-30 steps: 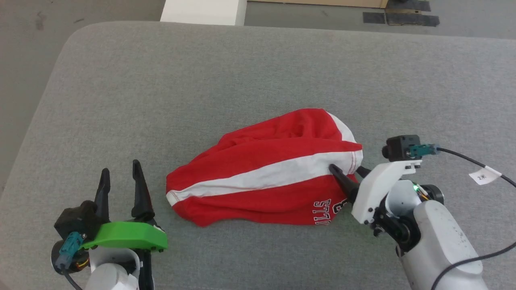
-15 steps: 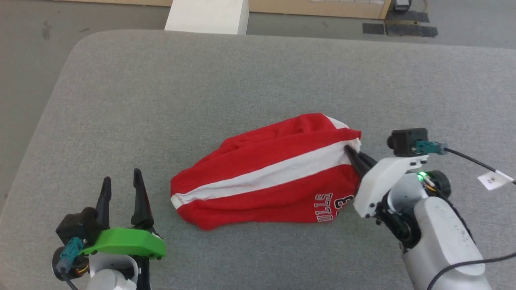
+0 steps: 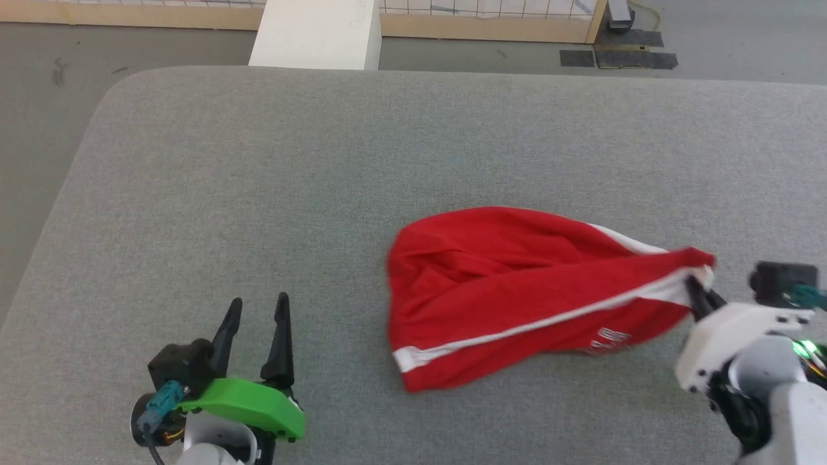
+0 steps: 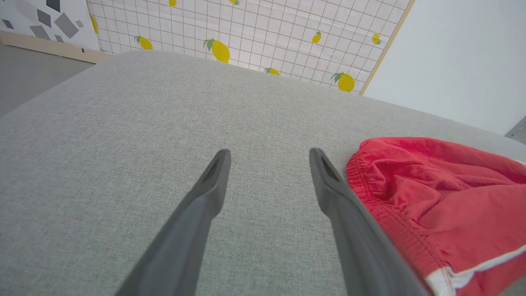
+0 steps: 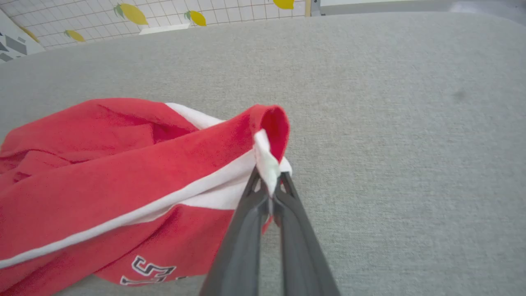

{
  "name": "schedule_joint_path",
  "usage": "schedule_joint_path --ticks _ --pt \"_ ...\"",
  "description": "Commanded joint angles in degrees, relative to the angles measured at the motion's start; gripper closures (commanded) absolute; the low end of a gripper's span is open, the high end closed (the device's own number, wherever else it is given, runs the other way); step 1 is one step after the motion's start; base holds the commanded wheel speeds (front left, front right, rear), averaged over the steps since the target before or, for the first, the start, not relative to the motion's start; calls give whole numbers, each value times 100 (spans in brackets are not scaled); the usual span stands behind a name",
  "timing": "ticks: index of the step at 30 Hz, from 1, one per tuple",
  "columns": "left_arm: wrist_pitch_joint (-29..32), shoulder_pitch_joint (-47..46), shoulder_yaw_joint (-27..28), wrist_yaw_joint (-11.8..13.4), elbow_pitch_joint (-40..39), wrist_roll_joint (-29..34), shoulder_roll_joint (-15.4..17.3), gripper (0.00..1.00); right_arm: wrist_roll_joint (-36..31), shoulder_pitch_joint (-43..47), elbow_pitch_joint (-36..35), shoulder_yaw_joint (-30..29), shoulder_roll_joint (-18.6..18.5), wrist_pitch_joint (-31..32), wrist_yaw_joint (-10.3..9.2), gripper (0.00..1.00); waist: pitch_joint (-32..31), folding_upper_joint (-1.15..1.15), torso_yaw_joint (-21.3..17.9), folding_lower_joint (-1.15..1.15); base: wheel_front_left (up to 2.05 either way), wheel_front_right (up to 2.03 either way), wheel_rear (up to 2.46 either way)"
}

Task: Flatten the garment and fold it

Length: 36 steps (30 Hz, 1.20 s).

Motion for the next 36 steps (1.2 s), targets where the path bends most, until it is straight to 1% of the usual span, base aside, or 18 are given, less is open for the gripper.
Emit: schedule_joint_path --ticks 1,2,3,4,5,9,10,11,14,18,20,22,23,32,33,34,35,36 --pt "30 115 -29 -3 -67 -19 24 0 -13 108 13 -132 0 33 -8 100 6 0 10 0 0 0 0" --pt "55 120 -48 -12 -85 -28 31 0 6 153 59 -208 0 43 -8 100 9 0 15 0 0 0 0" --pt "82 126 -78 -16 -106 -25 34 0 32 189 111 -247 0 45 -8 79 7 0 23 0 0 0 0" --pt "107 133 -109 -18 -130 -20 33 0 55 220 148 -256 0 39 -8 10 0 0 33 0 0 0 0" --pt "143 144 -152 -26 -157 -19 32 0 94 260 178 -283 0 11 -8 0 -15 0 49 0 0 0 0" --pt "298 211 -344 -86 -242 -31 43 0 98 470 69 -435 0 -333 -8 0 -122 0 105 0 0 0 0" --pt "539 252 -675 -182 -293 -104 46 0 -117 688 -171 -576 0 -669 -8 0 -182 0 117 0 0 0 0" --pt "655 256 -824 -213 -311 -153 52 0 -192 770 -267 -586 0 -763 -8 0 -200 0 106 0 0 0 0" --pt "1025 271 -1206 -265 -325 -371 67 0 -279 939 -490 -558 0 -929 -8 0 -240 0 30 0 0 0 0" --pt "1732 323 -1617 -287 -256 -775 76 0 -247 1068 -710 -459 0 -952 -8 0 -262 0 -145 0 0 0 0" --pt "2004 318 -1654 -286 -219 -912 91 0 -194 1082 -762 -377 0 -941 -8 0 -254 0 -249 0 0 0 0" --pt "2218 297 -1619 -217 -153 -1003 97 0 -144 1080 -769 -285 0 -936 -8 0 -245 0 -345 0 0 0 0" --pt "2430 235 -1546 -58 -30 -1030 134 0 -71 1059 -734 -134 0 -954 -8 0 -226 0 -486 0 0 0 0" --pt "2543 -102 -1427 -9 126 -1408 49 0 83 983 -632 122 0 -979 -8 0 -113 0 -710 0 0 0 0" --pt "2556 -141 -1435 -10 139 -1430 43 22 99 968 -619 139 0 -987 -8 0 -102 0 -720 0 0 0 0" --pt "2577 -163 -1444 -13 148 -1453 39 82 111 957 -608 151 0 -996 -8 0 -94 0 -727 0 0 0 0" --pt "2606 -182 -1464 -21 150 -1463 41 100 126 945 -595 168 0 -1007 -8 0 -84 0 -731 0 0 0 0" --pt "2618 -190 -1474 -25 141 -1465 51 100 139 936 -587 180 0 -1015 -8 0 -75 0 -731 0 0 0 0"
